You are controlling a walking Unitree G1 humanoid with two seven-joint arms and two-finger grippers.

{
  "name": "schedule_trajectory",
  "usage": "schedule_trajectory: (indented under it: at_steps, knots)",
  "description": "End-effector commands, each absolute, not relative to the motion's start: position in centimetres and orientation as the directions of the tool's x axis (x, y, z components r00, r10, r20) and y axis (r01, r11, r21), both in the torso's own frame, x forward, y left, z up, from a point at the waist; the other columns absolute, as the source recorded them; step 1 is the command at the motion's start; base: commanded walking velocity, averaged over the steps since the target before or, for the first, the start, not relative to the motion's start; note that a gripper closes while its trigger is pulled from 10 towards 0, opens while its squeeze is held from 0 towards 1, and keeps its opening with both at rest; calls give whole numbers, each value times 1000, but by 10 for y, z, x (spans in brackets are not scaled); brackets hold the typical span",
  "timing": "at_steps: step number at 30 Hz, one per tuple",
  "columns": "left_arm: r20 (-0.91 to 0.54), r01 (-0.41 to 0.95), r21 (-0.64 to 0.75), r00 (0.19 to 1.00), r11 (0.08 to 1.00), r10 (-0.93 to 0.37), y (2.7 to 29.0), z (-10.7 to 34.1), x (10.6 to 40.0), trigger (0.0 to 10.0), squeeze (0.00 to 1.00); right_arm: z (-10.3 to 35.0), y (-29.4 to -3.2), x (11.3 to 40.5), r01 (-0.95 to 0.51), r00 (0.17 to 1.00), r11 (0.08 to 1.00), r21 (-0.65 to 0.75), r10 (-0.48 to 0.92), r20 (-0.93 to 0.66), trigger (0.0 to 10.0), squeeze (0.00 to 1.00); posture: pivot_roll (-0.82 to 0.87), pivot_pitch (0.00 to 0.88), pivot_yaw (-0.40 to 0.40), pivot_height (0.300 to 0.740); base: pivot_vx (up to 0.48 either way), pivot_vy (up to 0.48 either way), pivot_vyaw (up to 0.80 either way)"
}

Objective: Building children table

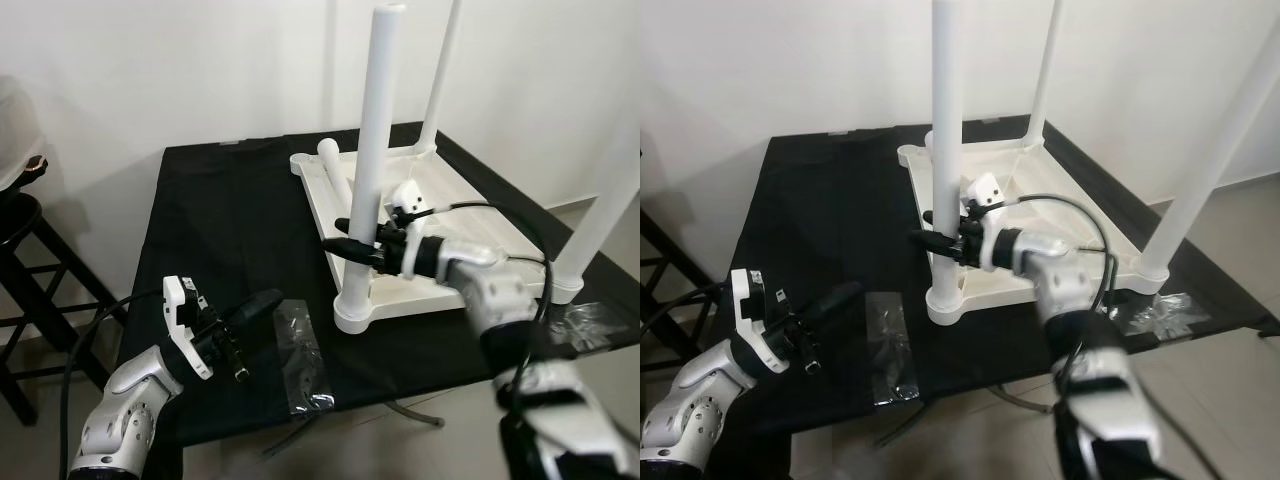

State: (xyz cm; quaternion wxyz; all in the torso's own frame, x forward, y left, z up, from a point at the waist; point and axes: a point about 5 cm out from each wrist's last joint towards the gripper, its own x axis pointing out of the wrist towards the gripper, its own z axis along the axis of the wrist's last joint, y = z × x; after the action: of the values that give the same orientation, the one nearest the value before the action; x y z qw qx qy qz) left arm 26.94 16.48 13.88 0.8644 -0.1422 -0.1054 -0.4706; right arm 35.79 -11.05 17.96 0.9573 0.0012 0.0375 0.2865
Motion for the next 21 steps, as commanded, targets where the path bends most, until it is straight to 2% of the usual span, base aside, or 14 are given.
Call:
schedule_trajectory:
  at_steps: [1,3,4,6,7,8,9,12,15,16,17,18,21]
  knots:
    - [310,839,-144,542,525,-781,169,138,268,10000,0,140,-129,349,-334,905,941,60,338,-257,0,0,-41,0,-4,740,0,0,0]
    - [310,839,-144,542,525,-781,169,138,268,10000,0,140,-129,349,-334,905,941,60,338,-257,0,0,-41,0,-4,740,0,0,0]
    - [307,839,-144,542,525,-783,169,138,269,10000,0,132,-111,333,-304,906,946,110,323,-273,0,0,-50,0,23,740,0,0,0]
    - [307,839,-144,542,525,-783,169,138,269,10000,0,132,-111,333,-304,906,946,110,323,-273,0,0,-50,0,23,740,0,0,0]
    - [304,841,-146,539,521,-786,169,138,270,10000,0,130,-100,327,-311,903,943,116,331,-275,0,0,-59,0,29,740,0,0,0]
    - [304,841,-146,539,521,-786,169,138,270,10000,0,130,-100,327,-311,903,943,116,331,-275,0,0,-59,0,29,740,0,0,0]
    - [302,841,-143,539,522,-786,169,138,271,10000,0,131,-89,329,-358,888,927,113,375,-265,0,0,-50,0,17,740,0,0,0]
    - [302,841,-143,539,522,-786,169,138,271,10000,0,131,-89,329,-358,888,927,113,375,-265,0,0,-50,0,17,740,0,0,0]
    - [302,838,-142,544,527,-783,169,137,272,10000,0,140,-80,341,-344,904,933,103,358,-234,0,0,-41,0,19,740,0,0,0]
    - [299,839,-142,543,526,-785,169,137,272,10000,0,146,-75,344,-346,907,932,111,362,-216,10000,0,-44,0,19,740,0,0,0]
    - [298,840,-142,541,524,-786,169,137,272,10000,0,148,-73,342,-336,910,935,115,353,-217,10000,0,-44,0,19,740,0,0,0]
    - [301,838,-144,544,526,-784,169,137,272,10000,0,153,-71,339,-340,912,931,135,361,-196,10000,1000,-45,0,18,740,0,0,0]
    - [306,835,-146,547,530,-779,169,137,273,10000,0,162,-73,333,-341,919,926,160,364,-148,10000,1000,-50,0,16,740,0,0,0]
